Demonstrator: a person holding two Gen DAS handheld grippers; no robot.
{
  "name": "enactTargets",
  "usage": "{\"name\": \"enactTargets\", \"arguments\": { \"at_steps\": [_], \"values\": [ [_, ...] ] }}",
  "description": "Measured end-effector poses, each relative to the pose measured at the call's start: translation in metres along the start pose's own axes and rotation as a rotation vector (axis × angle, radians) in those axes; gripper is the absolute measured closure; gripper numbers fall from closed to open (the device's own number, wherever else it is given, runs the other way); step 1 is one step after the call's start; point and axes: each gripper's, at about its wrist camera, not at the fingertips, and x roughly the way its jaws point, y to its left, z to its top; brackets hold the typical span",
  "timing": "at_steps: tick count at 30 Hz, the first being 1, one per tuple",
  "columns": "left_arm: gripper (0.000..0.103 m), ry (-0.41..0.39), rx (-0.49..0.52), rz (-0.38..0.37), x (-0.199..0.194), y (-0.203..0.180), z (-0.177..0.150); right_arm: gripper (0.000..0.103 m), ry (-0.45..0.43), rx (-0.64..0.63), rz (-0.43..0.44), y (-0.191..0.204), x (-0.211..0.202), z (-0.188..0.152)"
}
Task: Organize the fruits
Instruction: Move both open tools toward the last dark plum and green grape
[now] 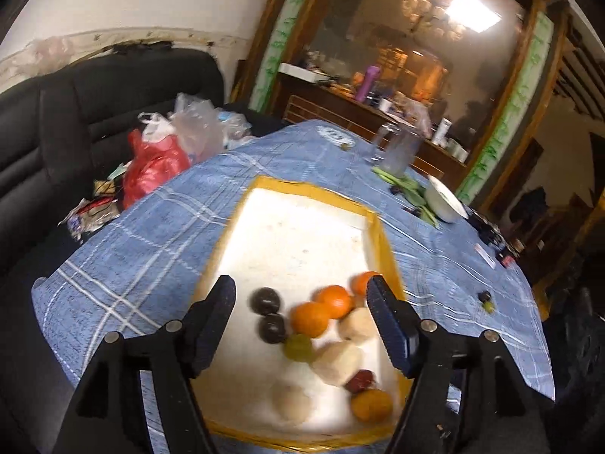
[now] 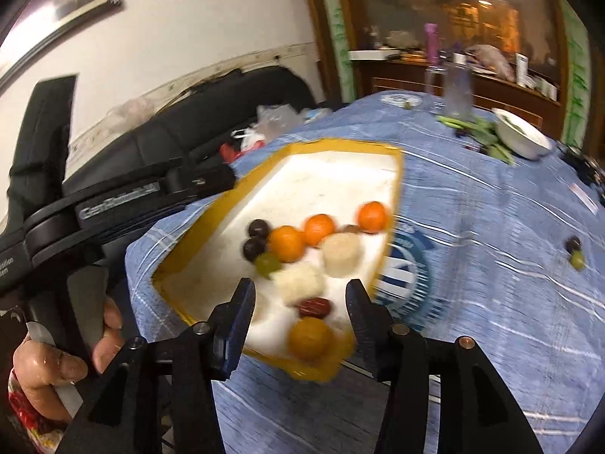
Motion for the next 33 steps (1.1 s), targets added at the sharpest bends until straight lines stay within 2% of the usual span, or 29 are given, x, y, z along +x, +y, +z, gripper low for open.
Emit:
{"name": "enactTargets", "arguments": {
  "at_steps": [8, 15, 16, 18, 20, 24, 26, 30, 31, 33],
  "values": [
    [0.03, 0.029, 0.109, -0.087, -0.01, -0.054, -0.016, 0.049, -0.068, 0.244, -0.113, -0.085, -0.054, -0.023],
    [0.027, 0.032, 0.257, -0.164, -0.033, -0.116, -0.031, 0.048, -0.109, 0.388, -0.313, -0.14, -0.11, -0.045],
    [0.024, 0.016, 0.272, -0.175, -0.041, -0.124, -0.032, 0.047, -0.112, 0.393, -0.329, -0.142, -0.115, -0.045],
    [0.014, -0.022, 0.303, -0.187, -0.054, -0.135, -0.035, 0.038, -0.129, 0.411, -0.355, -0.15, -0.129, -0.046],
    [0.011, -0.053, 0.348, -0.181, -0.06, -0.149, -0.041, 0.033, -0.148, 0.429, -0.363, -0.157, -0.138, -0.044],
    [0.011, -0.021, 0.378, -0.175, -0.052, -0.156, -0.045, 0.033, -0.161, 0.44, -0.379, -0.175, -0.142, -0.023],
    [0.011, -0.023, 0.369, -0.138, -0.049, -0.156, -0.034, 0.033, -0.167, 0.446, -0.368, -0.182, -0.142, -0.005],
    [0.011, -0.09, 0.323, -0.093, -0.064, -0.147, -0.01, 0.033, -0.169, 0.417, -0.348, -0.187, -0.15, 0.05],
    [0.01, -0.116, 0.322, -0.065, -0.068, -0.146, -0.007, 0.032, -0.18, 0.411, -0.332, -0.184, -0.152, 0.053],
    [0.009, -0.143, 0.331, -0.01, -0.068, -0.149, -0.005, 0.022, -0.179, 0.371, -0.325, -0.175, -0.15, 0.048]
  ]
}}
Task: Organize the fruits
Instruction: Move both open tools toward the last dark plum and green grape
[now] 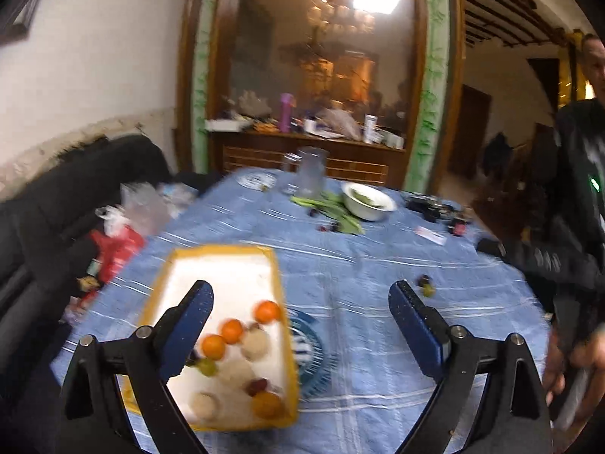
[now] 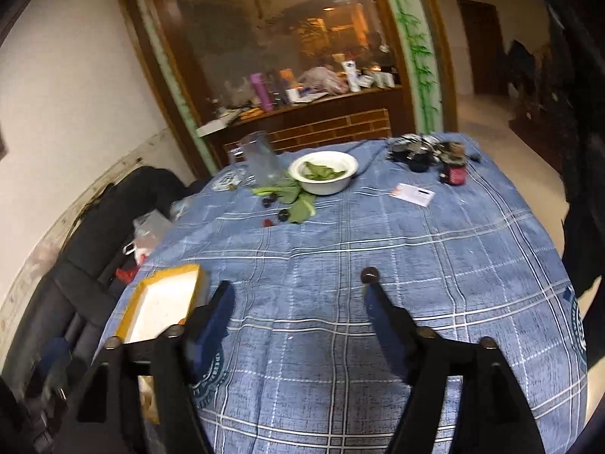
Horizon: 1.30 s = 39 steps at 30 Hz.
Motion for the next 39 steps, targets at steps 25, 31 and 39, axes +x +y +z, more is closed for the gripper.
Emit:
{"name": "enactTargets", "arguments": {
  "at_steps": [25, 31, 39],
  "values": [
    [0.009, 0.156, 0.069, -0.22, 0.038, -0.066, -0.035, 0.023, 0.235, 0.072, -0.172, -0.098, 0.049, -0.093],
    [0.009, 0.163, -0.027, -0.206, 0.05, -0.04, -0.034, 0.063, 0.159, 0.092, -0.136, -0.115, 0.05, -0.059],
    [0.01, 0.229, -0.095, -0.233, 0.079, -0.027, -0.033, 0.063, 0.125, 0.066, -0.09, -0.099, 0.109, -0.027]
  ]
}}
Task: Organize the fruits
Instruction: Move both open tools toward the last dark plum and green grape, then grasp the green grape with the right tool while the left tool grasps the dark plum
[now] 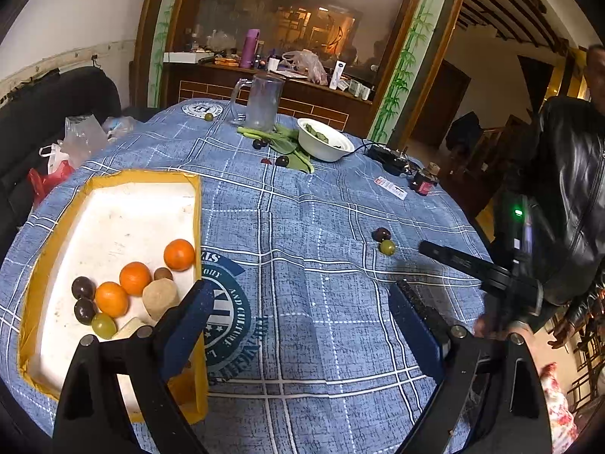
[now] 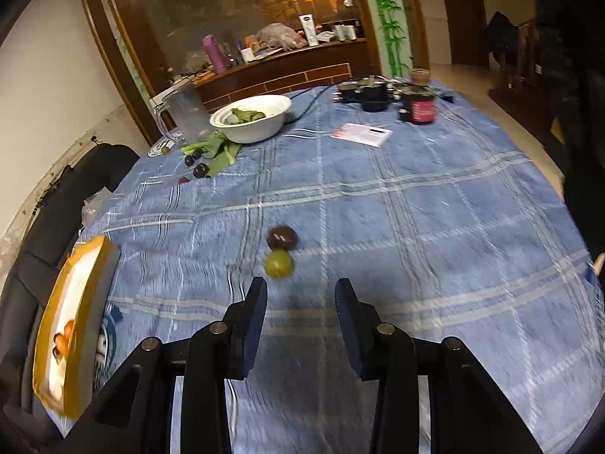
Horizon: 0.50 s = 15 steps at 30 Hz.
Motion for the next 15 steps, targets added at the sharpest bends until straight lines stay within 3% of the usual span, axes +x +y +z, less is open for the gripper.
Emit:
{"name": "enactTargets", "arguments": {
  "at_steps": [7, 13, 15],
  "values": [
    [0.01, 0.009, -0.014, 0.044, 0.012, 0.007, 0.01, 0.063, 0.082, -0.014, -0.002, 0.01, 0.065, 0.011],
    [0.01, 0.028, 0.005, 0.04, 0.04, -0.006, 0.02, 0.063, 0.076, -0.059, -0.013, 0.017, 0.079, 0.011],
    [0.01, 0.057, 0.007, 0.02, 0.055, -0.012, 0.024, 0.072, 0.07, -0.074, -0.02, 0.016, 0.079, 0.01]
  ]
}}
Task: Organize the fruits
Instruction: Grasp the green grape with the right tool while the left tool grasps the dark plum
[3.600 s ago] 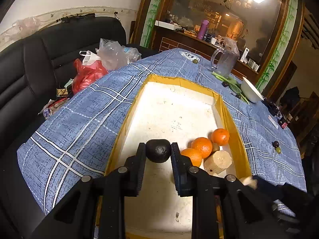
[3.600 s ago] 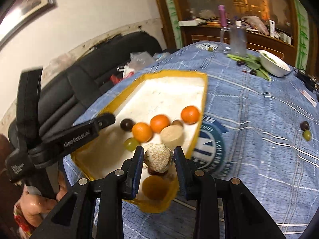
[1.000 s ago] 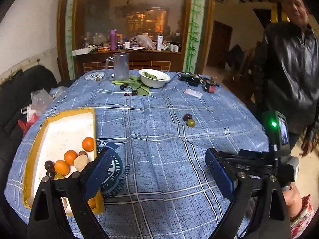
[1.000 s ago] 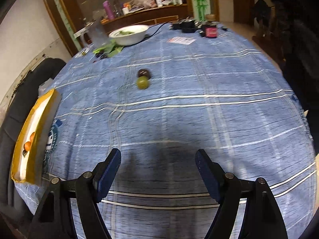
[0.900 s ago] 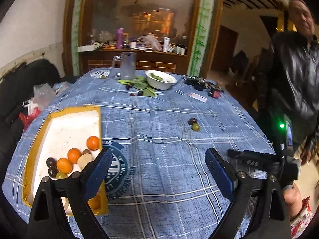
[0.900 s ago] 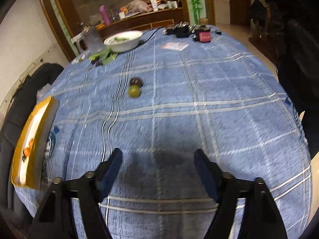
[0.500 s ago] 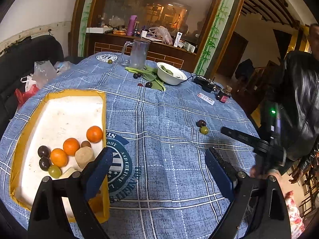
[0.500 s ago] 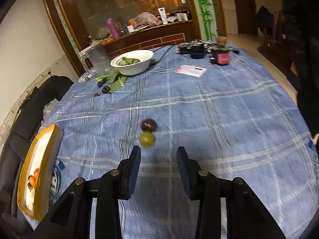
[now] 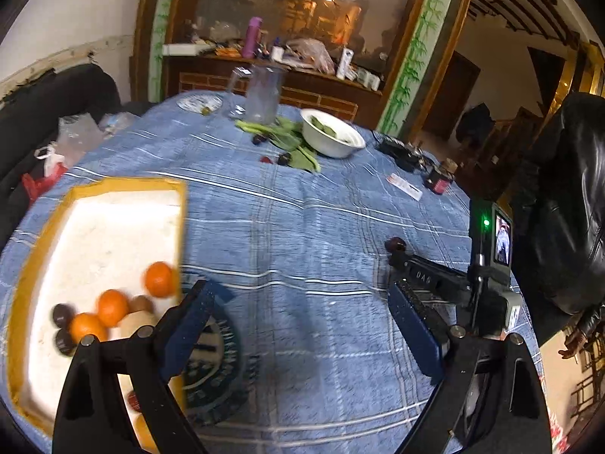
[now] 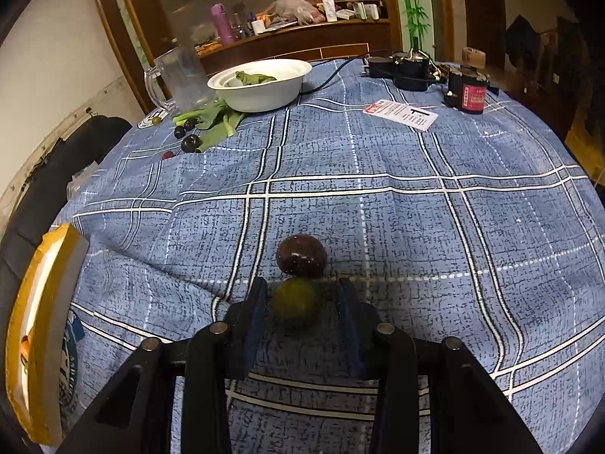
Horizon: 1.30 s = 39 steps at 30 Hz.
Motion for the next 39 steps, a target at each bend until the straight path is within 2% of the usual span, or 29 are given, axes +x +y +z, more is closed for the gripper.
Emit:
{"name": "enactTargets", "arguments": {
  "at_steps": [2, 10, 13, 15, 17, 19, 23, 24, 25, 26, 28, 29, 34, 39],
  "values": [
    [0.01, 0.029, 0.011, -0.02, 0.016, -0.01, 0.006, 0.079, 0.011, 0.018, 0.047, -0.004, -0.003, -0.002],
    [0.011, 0.15, 0.067, -0.056, 0.096, -0.06, 0.019, 0.079, -0.052, 0.085, 0.029, -0.033, -0.044, -0.023],
    [0.011, 0.152, 0.098, -0.068, 0.121, -0.081, 0.021, 0.079, -0.09, 0.137, 0.036, -0.049, -0.055, -0.03],
    [0.017, 0.141, 0.126, -0.091, 0.137, -0.095, 0.023, 0.079, -0.094, 0.185, 0.056, -0.061, -0.055, -0.03],
    [0.029, 0.151, 0.158, -0.091, 0.154, -0.107, 0.026, 0.079, -0.1, 0.225, 0.06, -0.07, -0.055, -0.029],
    [0.035, 0.153, 0.179, -0.082, 0.169, -0.114, 0.029, 0.079, -0.104, 0.266, 0.067, -0.08, -0.056, -0.028],
    [0.038, 0.174, 0.226, -0.056, 0.194, -0.126, 0.027, 0.079, -0.102, 0.309, 0.073, -0.088, -0.055, -0.027],
    [0.042, 0.182, 0.241, -0.05, 0.197, -0.128, 0.025, 0.079, -0.102, 0.311, 0.074, -0.089, -0.055, -0.026],
    [0.055, 0.191, 0.257, -0.046, 0.2, -0.13, 0.022, 0.079, -0.102, 0.31, 0.074, -0.088, -0.055, -0.026],
    [0.064, 0.184, 0.284, -0.022, 0.202, -0.134, 0.019, 0.079, -0.102, 0.305, 0.074, -0.087, -0.055, -0.025],
    [0.072, 0.176, 0.312, -0.014, 0.202, -0.139, 0.017, 0.079, -0.105, 0.294, 0.069, -0.086, -0.055, -0.025],
    [0.08, 0.168, 0.319, -0.017, 0.2, -0.141, 0.017, 0.079, -0.108, 0.285, 0.066, -0.084, -0.055, -0.024],
    [0.08, 0.165, 0.3, -0.025, 0.182, -0.138, 0.016, 0.079, -0.127, 0.242, 0.038, -0.078, -0.057, -0.023],
    [0.08, 0.122, 0.284, -0.042, 0.133, -0.124, 0.013, 0.079, -0.143, 0.221, 0.026, -0.075, -0.059, -0.023]
  ]
}}
